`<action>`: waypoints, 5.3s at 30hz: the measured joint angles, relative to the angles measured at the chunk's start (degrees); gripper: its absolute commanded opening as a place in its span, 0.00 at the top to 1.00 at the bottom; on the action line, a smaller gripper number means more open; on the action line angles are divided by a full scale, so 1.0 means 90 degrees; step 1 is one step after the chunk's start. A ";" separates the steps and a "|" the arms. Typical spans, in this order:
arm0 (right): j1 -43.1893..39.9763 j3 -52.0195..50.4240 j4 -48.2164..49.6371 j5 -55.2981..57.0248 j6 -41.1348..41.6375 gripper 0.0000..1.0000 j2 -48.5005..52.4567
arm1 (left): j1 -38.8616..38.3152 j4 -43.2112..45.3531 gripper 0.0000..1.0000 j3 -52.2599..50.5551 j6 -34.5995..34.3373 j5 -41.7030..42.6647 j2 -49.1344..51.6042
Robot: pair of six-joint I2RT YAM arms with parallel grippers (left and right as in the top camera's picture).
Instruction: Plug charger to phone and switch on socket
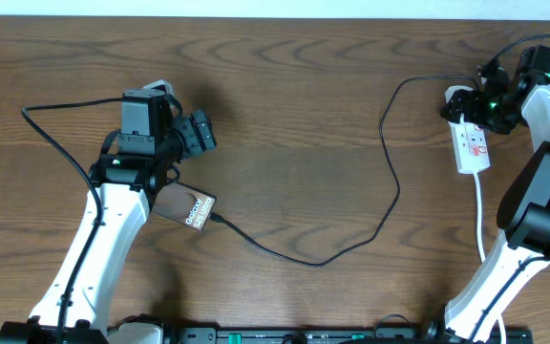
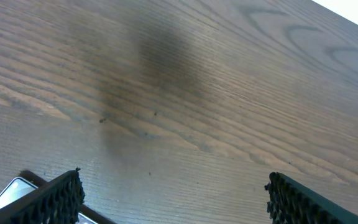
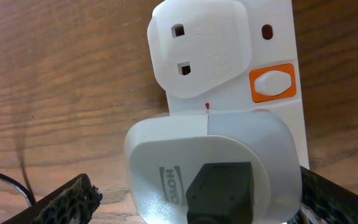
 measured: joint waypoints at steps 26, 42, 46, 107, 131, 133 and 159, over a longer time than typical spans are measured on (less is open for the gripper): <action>-0.0090 0.0257 -0.0372 -0.0114 -0.0002 0.11 0.0095 | 0.0000 0.0000 0.08 0.0000 0.0000 0.0000 0.0000; -0.0124 0.0257 -0.0427 -0.0189 -0.0005 0.10 0.0095 | 0.0000 0.0000 0.08 0.0000 0.0000 0.0000 0.0000; -0.0124 0.0262 -0.0435 -0.0211 -0.0002 0.10 0.0095 | 0.0000 0.0000 0.08 0.0000 0.0000 0.0000 0.0000; -0.0112 0.0192 -0.0364 -0.0223 0.0046 0.15 0.0087 | 0.0000 -0.0036 0.08 0.0000 0.0000 0.0000 0.0000; -0.0097 0.0192 -0.0389 -0.0204 0.0049 0.15 0.0080 | 0.0000 -0.0039 0.08 0.0000 0.0000 0.0000 0.0000; -0.0095 0.0192 -0.0389 -0.0204 0.0049 0.15 0.0080 | 0.0000 -0.0039 0.08 0.0000 0.0000 0.0000 0.0000; -0.0083 -0.0138 -0.0044 -0.0131 0.0325 0.16 -0.0075 | 0.0000 -0.0039 0.08 0.0000 0.0000 0.0000 0.0000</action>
